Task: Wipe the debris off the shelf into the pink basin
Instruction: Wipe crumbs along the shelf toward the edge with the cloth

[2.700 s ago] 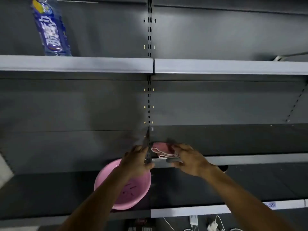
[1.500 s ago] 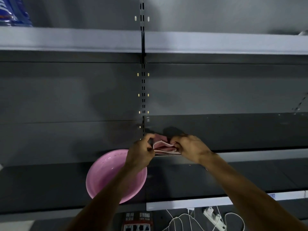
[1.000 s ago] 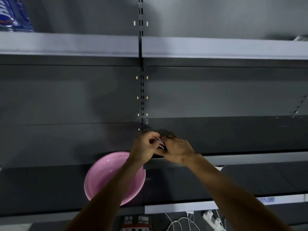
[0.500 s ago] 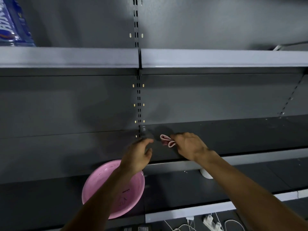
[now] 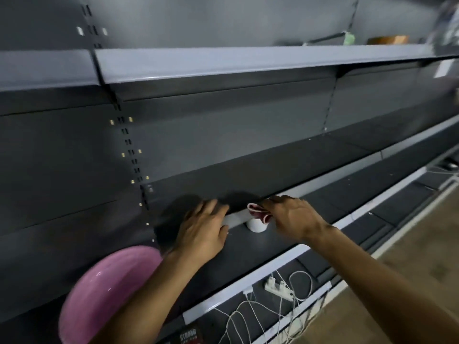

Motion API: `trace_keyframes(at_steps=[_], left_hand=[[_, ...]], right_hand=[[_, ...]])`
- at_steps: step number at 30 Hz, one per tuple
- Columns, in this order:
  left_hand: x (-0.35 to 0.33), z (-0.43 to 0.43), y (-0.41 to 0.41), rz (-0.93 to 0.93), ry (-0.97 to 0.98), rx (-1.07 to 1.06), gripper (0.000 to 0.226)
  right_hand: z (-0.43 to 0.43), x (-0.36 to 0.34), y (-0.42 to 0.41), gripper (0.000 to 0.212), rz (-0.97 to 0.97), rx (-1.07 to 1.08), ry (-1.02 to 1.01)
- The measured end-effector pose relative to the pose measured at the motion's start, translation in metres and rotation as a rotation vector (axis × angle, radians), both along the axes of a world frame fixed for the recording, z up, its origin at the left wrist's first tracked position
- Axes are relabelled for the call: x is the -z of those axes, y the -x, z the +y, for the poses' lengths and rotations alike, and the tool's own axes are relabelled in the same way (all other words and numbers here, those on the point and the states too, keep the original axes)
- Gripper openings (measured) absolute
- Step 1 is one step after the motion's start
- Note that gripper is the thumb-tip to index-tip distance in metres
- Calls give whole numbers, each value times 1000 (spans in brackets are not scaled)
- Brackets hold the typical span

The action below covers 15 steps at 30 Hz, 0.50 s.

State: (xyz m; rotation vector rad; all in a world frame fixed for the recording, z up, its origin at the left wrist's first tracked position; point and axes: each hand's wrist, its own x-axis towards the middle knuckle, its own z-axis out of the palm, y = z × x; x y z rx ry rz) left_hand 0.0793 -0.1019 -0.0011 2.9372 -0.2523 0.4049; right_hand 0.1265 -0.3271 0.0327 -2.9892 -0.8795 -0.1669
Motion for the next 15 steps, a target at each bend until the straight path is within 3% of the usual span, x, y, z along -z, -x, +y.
trace_keyframes(at_steps=[15], left_hand=[[47, -237, -37, 198, -34, 337, 57]], right_hand=[[-261, 58, 41, 56, 73, 402, -170]])
